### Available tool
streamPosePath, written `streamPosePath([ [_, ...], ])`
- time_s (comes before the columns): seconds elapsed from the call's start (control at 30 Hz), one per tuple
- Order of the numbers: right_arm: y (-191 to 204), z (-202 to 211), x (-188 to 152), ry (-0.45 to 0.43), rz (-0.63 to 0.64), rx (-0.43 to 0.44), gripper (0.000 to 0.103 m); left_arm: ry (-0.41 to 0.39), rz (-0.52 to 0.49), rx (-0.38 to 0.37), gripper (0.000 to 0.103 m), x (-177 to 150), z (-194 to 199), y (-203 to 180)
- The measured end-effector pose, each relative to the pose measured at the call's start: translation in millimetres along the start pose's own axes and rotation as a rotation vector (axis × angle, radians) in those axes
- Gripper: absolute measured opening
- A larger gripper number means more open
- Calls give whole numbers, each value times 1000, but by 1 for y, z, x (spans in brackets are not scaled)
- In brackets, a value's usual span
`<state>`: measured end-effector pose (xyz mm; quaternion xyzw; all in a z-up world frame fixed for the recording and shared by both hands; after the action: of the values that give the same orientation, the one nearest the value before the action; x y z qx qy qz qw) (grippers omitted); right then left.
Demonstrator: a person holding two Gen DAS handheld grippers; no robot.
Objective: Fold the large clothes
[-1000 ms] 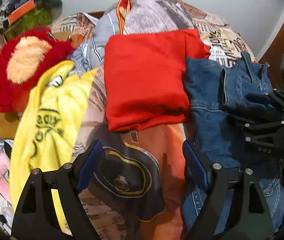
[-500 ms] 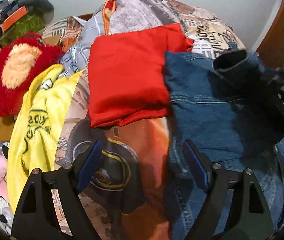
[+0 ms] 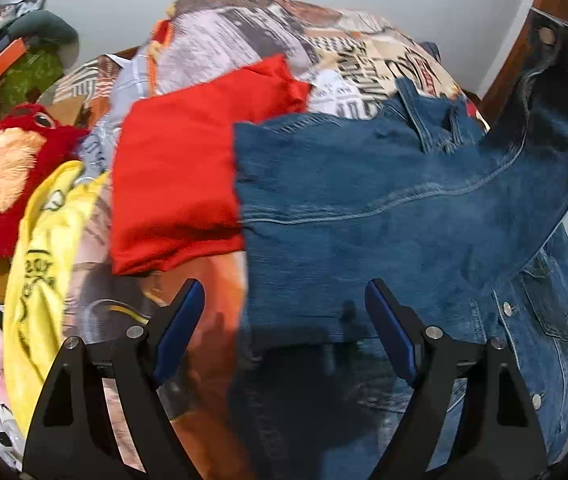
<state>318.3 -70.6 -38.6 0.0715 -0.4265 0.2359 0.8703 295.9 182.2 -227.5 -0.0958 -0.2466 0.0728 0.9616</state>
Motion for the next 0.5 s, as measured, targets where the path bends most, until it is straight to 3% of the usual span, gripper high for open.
streamPosePath([
  [0.2,-48,-11,-55,97,-105,-12,13,54,33,2,82,-5,-30,-17],
  [0.5,-110,-39,-141,258,-360,24,13,107,59,-7,82,-19,-48,-24],
])
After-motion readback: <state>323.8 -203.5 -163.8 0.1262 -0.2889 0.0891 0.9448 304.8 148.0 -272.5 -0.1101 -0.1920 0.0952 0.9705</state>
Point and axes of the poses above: each gripper's, at about its wrist camera, not at the fingertips, and z roughly against the way its jaws point, y to its left, x to its top, the point moved 2 cm from there along -z, roughly the way its jaws point, and after that the axes turned 8 degrees about -x, right-handed, at the moved point
